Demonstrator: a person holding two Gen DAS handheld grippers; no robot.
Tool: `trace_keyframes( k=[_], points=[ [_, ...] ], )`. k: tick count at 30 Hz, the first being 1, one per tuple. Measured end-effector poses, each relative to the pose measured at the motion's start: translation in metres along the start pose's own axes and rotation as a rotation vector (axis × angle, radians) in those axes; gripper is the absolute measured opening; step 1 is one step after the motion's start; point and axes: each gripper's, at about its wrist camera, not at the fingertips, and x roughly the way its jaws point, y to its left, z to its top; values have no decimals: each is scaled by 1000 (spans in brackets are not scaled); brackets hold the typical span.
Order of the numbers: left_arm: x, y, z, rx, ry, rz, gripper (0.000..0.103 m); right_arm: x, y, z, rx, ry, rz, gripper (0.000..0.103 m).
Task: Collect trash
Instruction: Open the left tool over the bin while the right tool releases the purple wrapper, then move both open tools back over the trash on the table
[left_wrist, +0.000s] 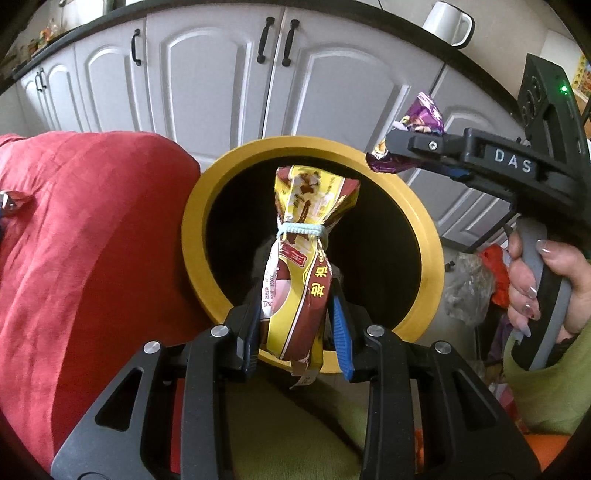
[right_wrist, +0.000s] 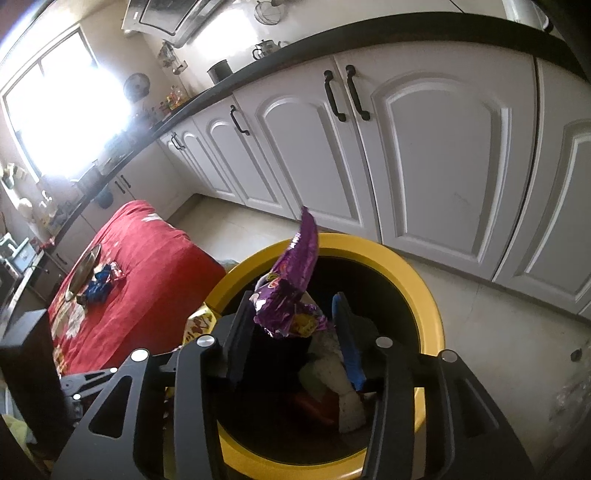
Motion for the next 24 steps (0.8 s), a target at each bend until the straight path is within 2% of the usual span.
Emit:
trace_keyframes(
  k=[3, 6, 7, 12, 15, 18, 24],
  points=[
    [1, 0, 1, 2, -6, 7, 43, 2, -3, 1, 16, -1, -2, 49],
    [-1, 3, 1, -9, -11, 3, 49, 2, -5, 1, 24, -5, -10, 54],
    [-2, 3, 1, -11, -16, 5, 55, 2, -6, 1, 25, -6, -11, 55],
    [-11, 7, 0, -26, -49, 19, 71, 1, -6, 1, 29, -16, -23, 60],
    [-18, 12, 1, -45, -72, 20, 87, -2, -4, 0, 22, -29, -29, 65],
    [-26, 14, 0, -55, -94, 31, 92, -6, -1, 1, 13, -46, -40, 69],
    [-46, 20, 1, -69, -157, 87, 92, -15, 12, 4, -10, -81, -32, 75]
  ],
)
